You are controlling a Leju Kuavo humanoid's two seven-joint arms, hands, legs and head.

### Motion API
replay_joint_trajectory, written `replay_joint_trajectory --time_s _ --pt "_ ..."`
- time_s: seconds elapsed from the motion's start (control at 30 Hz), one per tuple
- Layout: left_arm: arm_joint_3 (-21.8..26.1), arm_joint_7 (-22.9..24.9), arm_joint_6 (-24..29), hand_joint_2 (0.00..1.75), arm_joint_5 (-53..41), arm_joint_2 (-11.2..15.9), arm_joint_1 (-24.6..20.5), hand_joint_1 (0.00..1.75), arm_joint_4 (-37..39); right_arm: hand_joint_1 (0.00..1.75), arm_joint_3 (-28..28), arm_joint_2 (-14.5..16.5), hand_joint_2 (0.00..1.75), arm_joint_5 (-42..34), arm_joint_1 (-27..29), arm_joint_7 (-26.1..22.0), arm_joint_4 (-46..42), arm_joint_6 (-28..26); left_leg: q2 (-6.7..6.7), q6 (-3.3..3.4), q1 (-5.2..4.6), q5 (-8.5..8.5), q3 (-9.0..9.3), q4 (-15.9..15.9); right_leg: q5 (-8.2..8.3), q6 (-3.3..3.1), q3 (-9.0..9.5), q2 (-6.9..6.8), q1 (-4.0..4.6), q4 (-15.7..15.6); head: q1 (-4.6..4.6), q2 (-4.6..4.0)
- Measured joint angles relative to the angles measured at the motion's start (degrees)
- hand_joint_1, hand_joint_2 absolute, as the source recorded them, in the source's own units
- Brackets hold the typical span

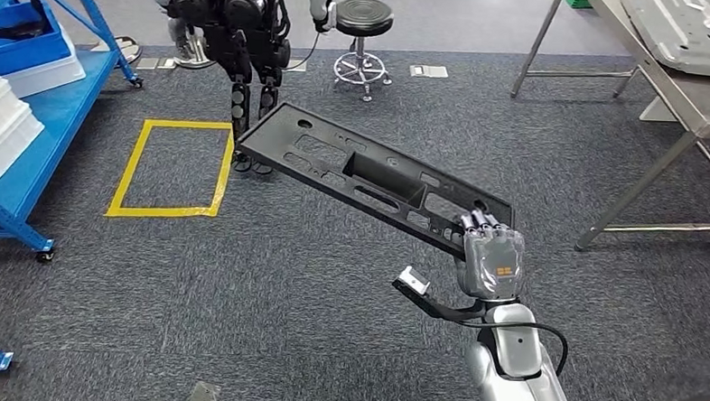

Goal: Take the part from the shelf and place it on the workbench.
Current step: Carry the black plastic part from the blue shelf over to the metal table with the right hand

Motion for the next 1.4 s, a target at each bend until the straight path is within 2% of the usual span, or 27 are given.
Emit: replay_joint_trajectory --time_s 0.07,0.1,0.13,0.2,0.27,0.33,0.4,0.43,0.47,0.5,0.57,0.63,0.67,0.7,0.77,0.83,0.9,0.93,0.97,1.0,1.07,1.13,1.2,1.23,1.3,1.33,1.4 --pt "-0.07 0.21 0.23 1.75 -0.64 0.07 -0.09 0.0 -0.01 1.75 -0.18 -0.01 1.75 0.13 1.36 0.14 -0.99 -0.16 -2.42 0.55 0.08 2.81 3.26 -6.79 0.02 0.12 -0.19 1.33 0.18 0.23 0.06 0.0" --pt "-0.15 0.25 0.32 1.75 -0.82 0.08 -0.13 0.0 -0.01 1.75 -0.31 -0.02 1.75 0.09 1.97 0.14 -1.44 -0.29 -3.23 0.72 0.01 3.24 4.05 -8.52 0.09 0.34 -0.43 1.91 0.18 0.29 0.04 0.0" --pt "-0.27 0.26 0.37 1.75 -0.96 0.07 -0.18 0.0 -0.01 1.75 -0.47 -0.03 1.75 0.04 2.48 0.14 -1.79 -0.42 -3.36 0.81 -0.12 3.16 4.24 -9.0 0.22 0.65 -0.68 2.47 0.11 0.26 0.01 0.0" --pt "-0.6 0.25 0.39 1.75 -1.1 -0.02 -0.34 0.0 -0.04 1.75 -0.79 -0.07 1.75 -0.01 3.31 0.09 -2.39 -0.6 -1.98 1.21 -0.28 3.63 4.46 -9.68 0.53 1.37 -1.16 3.34 0.03 0.02 -0.07 0.0" --pt "-0.87 0.19 0.39 1.75 -1.33 -0.16 -0.56 0.0 -0.07 1.75 -1.04 -0.1 1.75 0.01 3.79 -0.02 -2.85 -0.69 -0.52 1.87 -0.19 4.31 4.93 -10.77 -0.47 1.56 -2.48 0.95 0.19 1.96 0.11 0.0" --pt "-1.0 0.14 0.37 1.75 -1.58 -0.25 -0.57 0.0 -0.07 1.75 -1.19 -0.08 1.75 0.01 3.98 -0.09 -3.11 -0.74 1.02 2.24 -0.26 4.65 5.12 -11.32 -3.34 1.43 -5.68 -2.51 0.03 8.34 0.4 0.0" --pt "-1.02 0.16 0.37 1.75 -1.68 -0.22 -0.49 0.0 -0.07 1.75 -1.38 -0.04 1.75 -0.04 4.23 -0.13 -3.24 -0.75 2.71 2.24 -0.32 4.65 5.0 -11.33 -5.67 1.88 -9.05 -3.49 -0.46 15.25 0.56 0.0" --pt "-1.02 0.2 0.4 1.75 -1.71 -0.21 -0.49 0.0 -0.07 1.75 -1.5 -0.02 1.75 -0.06 4.39 -0.2 -3.27 -0.75 3.56 2.18 -0.33 4.61 4.96 -11.32 -5.82 2.43 -9.53 -3.72 -0.76 16.37 0.57 0.0" --pt "-1.03 0.24 0.44 1.75 -1.73 -0.21 -0.52 0.0 -0.07 1.75 -1.62 -0.04 1.75 -0.05 4.48 -0.31 -3.27 -0.74 4.29 2.08 -0.31 4.55 4.96 -11.3 -4.97 3.13 -8.44 -4.1 -1.08 14.52 0.61 0.0" --pt "-1.02 0.26 0.47 1.75 -1.74 -0.22 -0.54 0.0 -0.07 1.75 -1.74 -0.07 1.75 -0.04 4.53 -0.45 -3.29 -0.74 4.98 1.9 -0.28 4.47 5.0 -11.25 -3.6 3.84 -6.2 -4.92 -1.37 10.57 0.64 0.0" --pt "-1.01 0.27 0.49 1.75 -1.72 -0.19 -0.59 0.0 -0.1 1.75 -1.89 -0.03 1.75 -0.03 4.5 -0.66 -3.4 -0.74 6.24 1.23 -0.39 4.18 5.1 -11.03 -1.27 4.39 -1.69 -7.63 -1.43 2.54 0.69 0.0" --pt "-1.01 0.24 0.49 1.75 -1.68 -0.15 -0.66 0.0 -0.13 1.75 -1.93 0.12 1.75 -0.05 4.44 -0.73 -3.6 -0.74 7.33 0.39 -0.59 3.87 5.33 -10.84 -0.59 3.71 -0.3 -8.58 -0.92 -0.16 0.59 0.0" --pt "-1.01 0.22 0.48 1.75 -1.66 -0.18 -0.73 0.0 -0.14 1.75 -1.98 0.16 1.75 -0.05 4.43 -0.75 -3.67 -0.74 7.92 0.01 -0.59 3.76 5.52 -10.85 -0.48 3.26 -0.38 -7.9 -0.65 -0.2 0.54 0.0" --pt "-1.01 0.22 0.48 1.75 -1.66 -0.23 -0.84 0.0 -0.15 1.75 -2.04 0.17 1.75 -0.06 4.43 -0.76 -3.74 -0.75 8.1 -0.4 -0.4 3.59 5.65 -10.83 -0.37 2.72 -0.43 -7.14 -0.89 -0.21 0.45 0.0" --pt "-1.02 0.2 0.47 1.75 -1.66 -0.27 -1.05 0.0 -0.17 1.75 -2.15 0.2 1.75 -0.03 4.43 -0.79 -3.91 -0.76 5.95 -1.02 0.08 2.0 5.18 -9.11 -0.1 1.69 -0.3 -5.83 -1.34 -0.36 0.15 0.0" --pt "-1.02 0.18 0.47 1.75 -1.66 -0.24 -1.01 0.0 -0.17 1.75 -2.17 0.39 1.75 0.0 4.42 -0.83 -4.03 -0.77 2.4 -1.23 0.3 -1.89 2.56 -2.96 0.12 0.78 -0.22 -4.56 -1.38 -0.42 -0.22 0.0" --pt "-1.01 0.18 0.47 1.75 -1.66 -0.23 -0.8 0.0 -0.16 1.75 -2.17 0.58 1.75 0.02 4.44 -0.83 -4.03 -0.77 1.1 -1.16 0.27 -5.11 -1.17 4.59 0.2 0.35 -0.28 -3.03 -0.93 -0.4 -0.31 0.0" --pt "-1.01 0.18 0.47 1.75 -1.66 -0.22 -0.74 0.0 -0.16 1.75 -2.17 0.61 1.75 0.02 4.46 -0.83 -4.03 -0.77 0.97 -1.05 0.27 -5.18 -2.16 6.25 0.23 0.29 -0.3 -2.18 -0.73 -0.37 -0.32 0.0" --pt "-1.01 0.18 0.47 1.75 -1.66 -0.22 -0.71 0.0 -0.16 1.75 -2.17 0.61 1.75 0.02 4.48 -0.83 -4.02 -0.77 0.89 -0.86 0.27 -4.04 -2.03 5.6 0.24 0.3 -0.28 -1.34 -0.59 -0.31 -0.32 0.0" --pt "-1.01 0.18 0.47 1.75 -1.66 -0.22 -0.72 0.0 -0.16 1.75 -2.17 0.62 1.75 0.02 4.49 -0.85 -4.03 -0.77 0.58 -0.59 0.27 -2.0 -0.71 2.67 0.25 0.31 -0.25 -0.5 -0.5 -0.22 -0.33 0.0" --pt "-1.01 0.18 0.47 1.75 -1.66 -0.08 -0.77 0.0 -0.16 1.75 -2.17 0.67 1.75 0.02 4.49 -0.87 -4.03 -0.77 -1.65 0.05 0.29 1.73 3.09 -5.22 0.27 0.41 -0.31 0.97 -0.34 0.03 -0.31 0.0" --pt "-1.02 0.18 0.47 1.75 -1.66 0.07 -0.81 0.0 -0.17 1.75 -2.2 0.73 1.75 0.0 4.49 -0.86 -4.03 -0.77 -3.05 0.4 0.06 2.92 5.02 -9.24 0.41 0.81 -0.69 2.15 -0.29 0.18 -0.29 0.0" --pt "-1.02 0.18 0.45 1.75 -1.7 0.02 -0.92 0.0 -0.18 1.75 -2.25 0.74 1.75 0.03 4.56 -0.87 -4.08 -0.77 -1.97 0.71 -0.21 3.11 5.17 -9.77 0.76 1.6 -1.27 3.29 -0.22 -0.06 -0.31 0.0" --pt "-1.02 0.18 0.43 1.75 -1.74 -0.06 -1.03 0.0 -0.2 1.75 -2.29 0.69 1.75 0.1 4.65 -0.92 -4.15 -0.77 -1.32 1.02 -0.19 3.48 5.34 -10.3 0.74 1.92 -1.63 2.96 -0.13 0.1 -0.27 0.0" --pt "-1.03 0.12 0.34 1.75 -1.83 -0.36 -1.19 0.0 -0.25 1.75 -2.37 0.62 1.75 0.28 4.7 -1.02 -4.34 -0.76 0.15 1.75 -0.01 4.3 5.74 -11.58 -0.66 1.98 -3.36 0.4 0.23 2.88 0.11 0.0" --pt "-1.03 0.05 0.3 1.75 -1.83 -0.5 -1.2 0.0 -0.27 1.75 -2.38 0.59 1.75 0.32 4.72 -1.05 -4.4 -0.75 0.91 1.97 -0.02 4.53 5.82 -11.94 -2.19 1.78 -4.86 -1.47 0.12 6.16 0.33 0.0" --pt "-1.02 -0.21 0.1 1.75 -1.76 -0.75 -1.1 0.0 -0.29 1.75 -2.38 0.57 1.75 0.37 4.76 -1.05 -4.45 -0.72 2.58 2.12 -0.08 4.59 5.76 -12.1 -5.22 1.8 -8.6 -3.21 -0.18 13.8 0.58 0.0"
